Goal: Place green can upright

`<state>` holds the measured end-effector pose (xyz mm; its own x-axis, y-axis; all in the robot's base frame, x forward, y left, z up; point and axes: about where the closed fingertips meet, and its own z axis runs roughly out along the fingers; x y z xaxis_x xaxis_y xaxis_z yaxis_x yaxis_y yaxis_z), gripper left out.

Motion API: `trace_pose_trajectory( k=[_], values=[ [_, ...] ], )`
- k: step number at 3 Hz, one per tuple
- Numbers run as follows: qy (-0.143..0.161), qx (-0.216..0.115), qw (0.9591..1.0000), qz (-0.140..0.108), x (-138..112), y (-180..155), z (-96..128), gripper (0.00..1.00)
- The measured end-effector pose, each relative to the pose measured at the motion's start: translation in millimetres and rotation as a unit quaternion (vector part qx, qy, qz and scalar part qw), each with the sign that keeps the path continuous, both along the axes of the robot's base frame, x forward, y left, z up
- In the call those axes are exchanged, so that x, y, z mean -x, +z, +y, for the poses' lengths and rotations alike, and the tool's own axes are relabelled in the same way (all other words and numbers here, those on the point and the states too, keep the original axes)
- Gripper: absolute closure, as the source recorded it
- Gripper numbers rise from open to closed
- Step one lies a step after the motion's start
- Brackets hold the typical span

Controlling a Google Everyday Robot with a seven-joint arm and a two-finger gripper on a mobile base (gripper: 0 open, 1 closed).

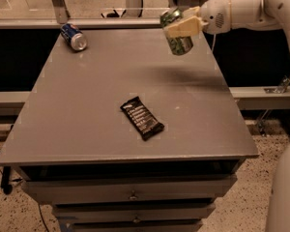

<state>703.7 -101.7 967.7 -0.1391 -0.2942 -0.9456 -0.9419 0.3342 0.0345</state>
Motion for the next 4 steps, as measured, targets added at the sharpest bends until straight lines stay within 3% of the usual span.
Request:
trace_pose_trajectory(
  k=[1, 3, 4],
  values=[
    [0.002, -0.083, 0.9964, -0.019, 13.0, 0.8, -28.6, 1.00],
    [0.005, -0.163, 0.9846, -0.063, 40.3, -22.7, -62.8, 1.00],
    [0.001, -0.200, 0.9765, -0.080, 46.2, -33.7, -64.6, 1.00]
  ],
)
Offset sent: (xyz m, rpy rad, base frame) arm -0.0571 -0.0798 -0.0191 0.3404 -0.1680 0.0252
